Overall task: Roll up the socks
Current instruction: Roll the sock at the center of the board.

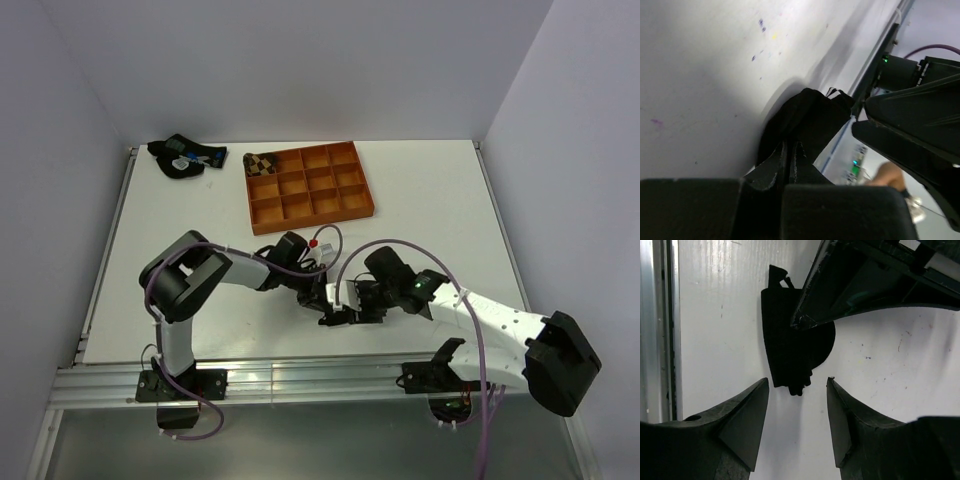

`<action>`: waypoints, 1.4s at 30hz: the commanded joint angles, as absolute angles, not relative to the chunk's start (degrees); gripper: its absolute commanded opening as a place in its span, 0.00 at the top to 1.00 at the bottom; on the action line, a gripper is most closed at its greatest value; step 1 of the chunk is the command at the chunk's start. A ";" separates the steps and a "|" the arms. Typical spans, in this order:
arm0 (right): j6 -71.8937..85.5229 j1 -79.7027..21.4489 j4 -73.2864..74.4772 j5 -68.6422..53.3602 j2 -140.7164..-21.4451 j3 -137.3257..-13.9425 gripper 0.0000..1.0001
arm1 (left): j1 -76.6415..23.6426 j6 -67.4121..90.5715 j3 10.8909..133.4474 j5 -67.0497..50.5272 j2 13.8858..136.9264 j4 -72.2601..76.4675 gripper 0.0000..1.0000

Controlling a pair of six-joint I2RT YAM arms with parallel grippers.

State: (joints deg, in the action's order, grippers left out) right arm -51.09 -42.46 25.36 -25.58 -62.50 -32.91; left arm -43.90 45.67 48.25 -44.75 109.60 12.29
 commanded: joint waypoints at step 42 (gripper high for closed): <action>-52.99 -42.90 46.02 -34.45 -92.71 -53.69 0.82 | -40.34 53.26 30.79 -14.77 86.60 15.90 0.57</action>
State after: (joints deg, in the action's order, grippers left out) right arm -50.54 -45.32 35.48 -29.80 -89.54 -49.78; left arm -40.51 51.09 35.07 -23.94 92.03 11.62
